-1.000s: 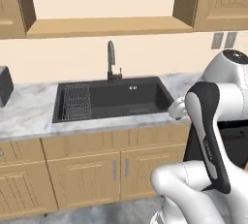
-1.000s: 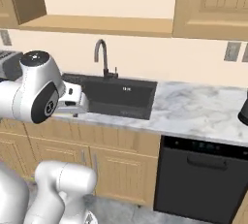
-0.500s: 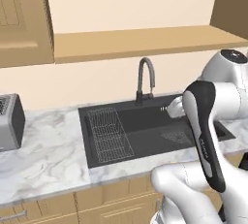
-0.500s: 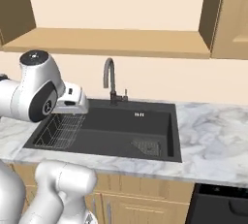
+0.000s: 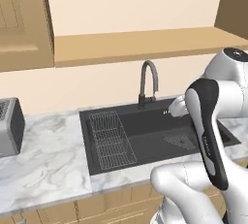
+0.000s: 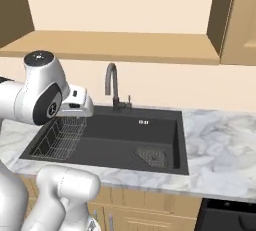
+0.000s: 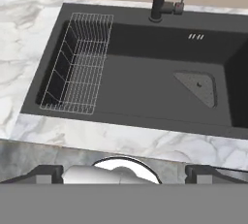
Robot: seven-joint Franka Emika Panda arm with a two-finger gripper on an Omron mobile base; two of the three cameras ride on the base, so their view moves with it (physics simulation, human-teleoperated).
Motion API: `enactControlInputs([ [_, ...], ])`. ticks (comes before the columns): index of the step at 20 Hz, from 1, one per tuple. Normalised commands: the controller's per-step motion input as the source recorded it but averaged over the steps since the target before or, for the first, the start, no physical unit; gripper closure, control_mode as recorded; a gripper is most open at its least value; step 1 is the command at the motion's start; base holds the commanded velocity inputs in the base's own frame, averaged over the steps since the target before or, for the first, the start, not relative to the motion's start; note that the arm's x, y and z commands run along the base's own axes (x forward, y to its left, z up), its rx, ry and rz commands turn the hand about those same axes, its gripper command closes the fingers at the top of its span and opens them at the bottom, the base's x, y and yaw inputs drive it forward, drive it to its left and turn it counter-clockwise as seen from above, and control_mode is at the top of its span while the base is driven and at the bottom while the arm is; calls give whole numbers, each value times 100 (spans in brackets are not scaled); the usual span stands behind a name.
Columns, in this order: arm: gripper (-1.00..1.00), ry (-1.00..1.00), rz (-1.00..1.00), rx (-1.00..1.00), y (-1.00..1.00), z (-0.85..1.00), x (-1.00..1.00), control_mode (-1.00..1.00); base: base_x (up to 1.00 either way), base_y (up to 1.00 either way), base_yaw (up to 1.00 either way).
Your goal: Navigate to the shelves.
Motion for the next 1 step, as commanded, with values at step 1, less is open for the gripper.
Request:
enactControlInputs([
  [1,-100,0,0,0,0,0,0,100,0,0,0],
])
